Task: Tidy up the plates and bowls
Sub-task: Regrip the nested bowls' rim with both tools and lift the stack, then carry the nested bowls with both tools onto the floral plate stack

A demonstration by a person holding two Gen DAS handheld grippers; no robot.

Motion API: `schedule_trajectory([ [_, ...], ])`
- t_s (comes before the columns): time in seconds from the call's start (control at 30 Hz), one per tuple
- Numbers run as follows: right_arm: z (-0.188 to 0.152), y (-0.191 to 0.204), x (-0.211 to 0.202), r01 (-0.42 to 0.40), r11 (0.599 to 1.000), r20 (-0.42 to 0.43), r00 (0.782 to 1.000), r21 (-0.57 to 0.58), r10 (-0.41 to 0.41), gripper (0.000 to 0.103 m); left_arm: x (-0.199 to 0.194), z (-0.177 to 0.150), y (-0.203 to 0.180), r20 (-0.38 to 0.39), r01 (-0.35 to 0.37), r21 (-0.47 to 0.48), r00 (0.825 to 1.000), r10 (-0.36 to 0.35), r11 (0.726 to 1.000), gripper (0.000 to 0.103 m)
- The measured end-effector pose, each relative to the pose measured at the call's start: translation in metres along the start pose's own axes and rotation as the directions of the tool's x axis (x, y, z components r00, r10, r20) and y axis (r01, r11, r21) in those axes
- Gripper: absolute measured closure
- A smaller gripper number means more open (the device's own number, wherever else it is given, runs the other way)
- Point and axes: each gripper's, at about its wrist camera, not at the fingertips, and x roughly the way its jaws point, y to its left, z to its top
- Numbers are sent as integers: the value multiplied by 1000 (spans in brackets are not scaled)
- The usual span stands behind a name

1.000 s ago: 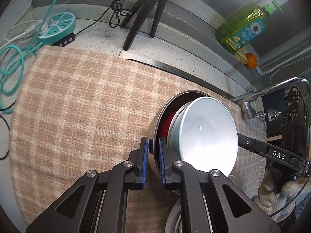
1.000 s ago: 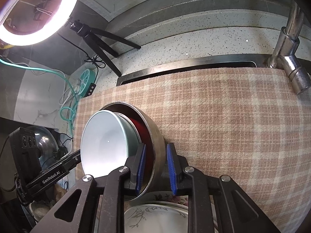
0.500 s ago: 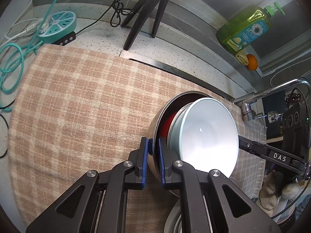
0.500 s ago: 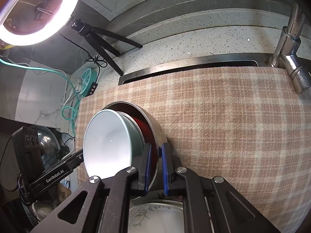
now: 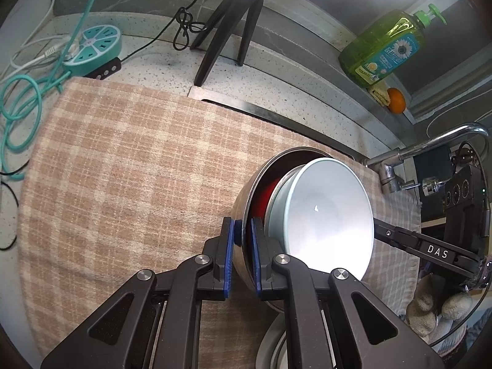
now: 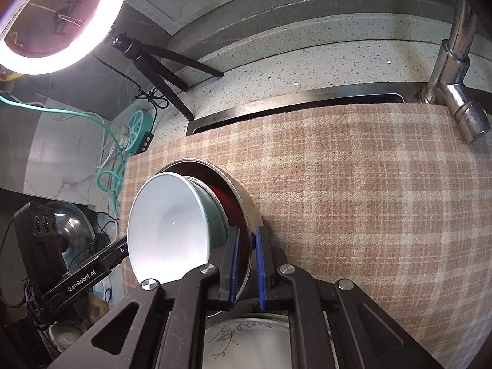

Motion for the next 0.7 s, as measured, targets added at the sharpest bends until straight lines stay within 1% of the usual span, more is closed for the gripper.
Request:
schedule_trajectory([
  [0.3,-3,7,-13,-1,1000,21,1000,-3,1,94,-12,-1,-4,19,6,12,1000,-6,1000,94],
  [0.7,-14,17,-37,1,1000,61,998,-8,-1,94,-33,-6,-14,40,16,52,999,-18,999,94],
])
